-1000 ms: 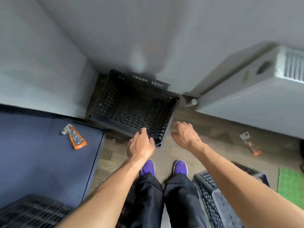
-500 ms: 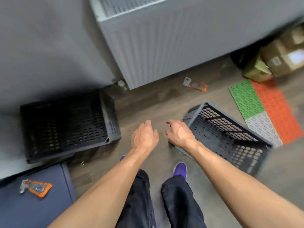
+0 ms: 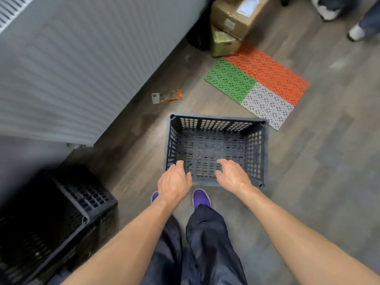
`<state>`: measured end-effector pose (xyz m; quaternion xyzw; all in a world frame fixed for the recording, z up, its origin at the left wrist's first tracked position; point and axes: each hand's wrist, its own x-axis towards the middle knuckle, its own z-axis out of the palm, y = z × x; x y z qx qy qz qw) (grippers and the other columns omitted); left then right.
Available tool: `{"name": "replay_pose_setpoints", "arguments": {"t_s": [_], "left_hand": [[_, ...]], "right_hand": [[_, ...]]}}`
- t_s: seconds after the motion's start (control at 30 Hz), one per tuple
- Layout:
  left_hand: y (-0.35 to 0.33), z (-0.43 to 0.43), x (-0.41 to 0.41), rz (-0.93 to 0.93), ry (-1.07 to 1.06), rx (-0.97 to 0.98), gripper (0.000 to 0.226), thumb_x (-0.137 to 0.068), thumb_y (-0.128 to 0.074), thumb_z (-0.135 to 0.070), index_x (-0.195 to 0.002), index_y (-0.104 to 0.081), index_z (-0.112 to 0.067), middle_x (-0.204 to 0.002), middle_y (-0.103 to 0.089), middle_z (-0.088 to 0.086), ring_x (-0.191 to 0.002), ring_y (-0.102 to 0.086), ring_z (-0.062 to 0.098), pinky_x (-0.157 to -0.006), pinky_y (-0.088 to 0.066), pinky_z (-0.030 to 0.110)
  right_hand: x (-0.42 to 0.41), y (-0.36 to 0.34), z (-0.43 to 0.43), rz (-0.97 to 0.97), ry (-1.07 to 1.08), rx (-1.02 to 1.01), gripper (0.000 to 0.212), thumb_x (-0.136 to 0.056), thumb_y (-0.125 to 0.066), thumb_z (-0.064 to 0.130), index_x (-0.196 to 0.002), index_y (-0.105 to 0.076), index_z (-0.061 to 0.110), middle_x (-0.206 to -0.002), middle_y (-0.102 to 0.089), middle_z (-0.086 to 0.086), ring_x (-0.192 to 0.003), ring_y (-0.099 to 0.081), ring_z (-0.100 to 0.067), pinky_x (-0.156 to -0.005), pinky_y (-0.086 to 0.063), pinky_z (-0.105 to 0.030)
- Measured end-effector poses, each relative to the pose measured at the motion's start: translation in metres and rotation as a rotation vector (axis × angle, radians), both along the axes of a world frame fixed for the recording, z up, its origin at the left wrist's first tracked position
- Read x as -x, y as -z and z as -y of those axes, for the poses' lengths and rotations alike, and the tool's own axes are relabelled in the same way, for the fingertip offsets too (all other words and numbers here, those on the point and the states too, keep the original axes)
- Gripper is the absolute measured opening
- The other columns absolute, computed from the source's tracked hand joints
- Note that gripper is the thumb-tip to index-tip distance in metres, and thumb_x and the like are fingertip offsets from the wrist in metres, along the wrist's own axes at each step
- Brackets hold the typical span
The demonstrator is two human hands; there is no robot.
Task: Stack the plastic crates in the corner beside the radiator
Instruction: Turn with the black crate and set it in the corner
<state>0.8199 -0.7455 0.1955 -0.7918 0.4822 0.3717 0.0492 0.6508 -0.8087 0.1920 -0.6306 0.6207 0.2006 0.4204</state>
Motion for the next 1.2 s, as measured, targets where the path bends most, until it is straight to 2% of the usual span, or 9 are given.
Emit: {"name": "replay_pose_setpoints", "arguments": {"t_s": [0.5,0.57,0.6,0.73,0.8,0.87,0.97,1.07,1.2], "left_hand": [[0.120,0.060,0.045,0.011,0.618,0.043,0.038,-0.094,-0.046,-0.033,-0.126,-0.046,-0.012,-0.119,-0.055,0.014,-0.112,-0.052,0.033,-0.085,-0.047,0.043],[0.141,0.069,0.046,0.014,0.657,0.054,0.041,-0.094,-0.046,-0.035,-0.130,-0.044,-0.013,-0.122,-0.052,0.012,-0.115,-0.049,0.031,-0.087,-0.048,0.044],[0.151,0.074,0.047,0.019,0.679,0.066,0.043,-0.094,-0.047,-0.035,-0.132,-0.044,-0.014,-0.124,-0.051,0.012,-0.116,-0.047,0.030,-0.087,-0.048,0.044],[0.187,0.095,0.048,0.057,0.780,0.100,0.048,-0.090,-0.054,-0.028,-0.134,-0.041,-0.012,-0.128,-0.045,0.013,-0.119,-0.043,0.031,-0.090,-0.050,0.047],[0.205,0.112,0.048,0.106,0.823,0.146,0.054,-0.089,-0.057,-0.020,-0.138,-0.037,-0.012,-0.133,-0.041,0.015,-0.122,-0.040,0.030,-0.093,-0.050,0.047],[0.219,0.132,0.046,0.177,0.855,0.181,0.060,-0.088,-0.054,-0.014,-0.144,-0.032,-0.012,-0.140,-0.035,0.016,-0.128,-0.036,0.030,-0.098,-0.047,0.047],[0.234,0.162,0.049,0.231,0.839,0.170,0.063,-0.086,-0.049,-0.011,-0.145,-0.029,-0.010,-0.143,-0.031,0.017,-0.134,-0.030,0.032,-0.103,-0.041,0.049],[0.246,0.182,0.054,0.237,0.808,0.155,0.063,-0.087,-0.039,-0.002,-0.148,-0.026,-0.009,-0.151,-0.023,0.018,-0.141,-0.021,0.033,-0.110,-0.034,0.050],[0.254,0.197,0.056,0.259,0.811,0.228,0.065,-0.089,-0.035,-0.003,-0.152,-0.019,-0.009,-0.147,-0.028,0.017,-0.132,-0.031,0.033,-0.107,-0.035,0.049]], "right_hand": [[0.026,0.107,-0.067,0.030,0.598,-0.163,0.045,-0.098,-0.046,0.028,-0.142,-0.049,0.018,-0.137,-0.057,-0.003,-0.130,-0.050,-0.026,-0.106,-0.040,-0.037],[0.019,0.131,-0.076,0.014,0.681,-0.177,0.022,-0.095,-0.044,0.029,-0.109,-0.061,0.031,-0.111,-0.064,-0.002,-0.109,-0.056,-0.027,-0.092,-0.044,-0.034],[0.015,0.143,-0.079,0.008,0.733,-0.194,0.013,-0.094,-0.043,0.030,-0.085,-0.052,0.034,-0.095,-0.058,-0.002,-0.095,-0.054,-0.027,-0.083,-0.042,-0.033],[0.000,0.182,-0.088,-0.013,0.978,-0.237,0.035,-0.095,-0.046,0.033,-0.065,-0.029,0.024,-0.076,-0.041,-0.001,-0.078,-0.043,-0.023,-0.070,-0.035,-0.032],[-0.007,0.196,-0.084,0.018,1.143,-0.282,0.033,-0.095,-0.048,0.036,-0.070,-0.044,0.015,-0.084,-0.051,-0.010,-0.082,-0.053,-0.028,-0.072,-0.038,-0.032],[-0.015,0.212,-0.076,0.081,1.310,-0.338,0.037,-0.093,-0.047,0.037,-0.100,-0.059,0.003,-0.097,-0.060,-0.016,-0.093,-0.062,-0.032,-0.079,-0.045,-0.034],[-0.024,0.232,-0.063,0.135,1.522,-0.406,0.051,-0.088,-0.047,0.028,-0.127,-0.048,-0.005,-0.099,-0.050,-0.013,-0.086,-0.057,-0.029,-0.076,-0.047,-0.035],[-0.028,0.245,-0.057,0.126,1.683,-0.467,0.037,-0.096,-0.046,0.017,-0.130,-0.037,0.006,-0.091,-0.039,-0.008,-0.100,-0.058,-0.033,-0.095,-0.052,-0.042],[-0.029,0.252,-0.054,0.096,1.802,-0.478,0.037,-0.095,-0.047,0.012,-0.130,-0.035,0.008,-0.079,-0.035,-0.005,-0.095,-0.054,-0.034,-0.096,-0.051,-0.051]]}}
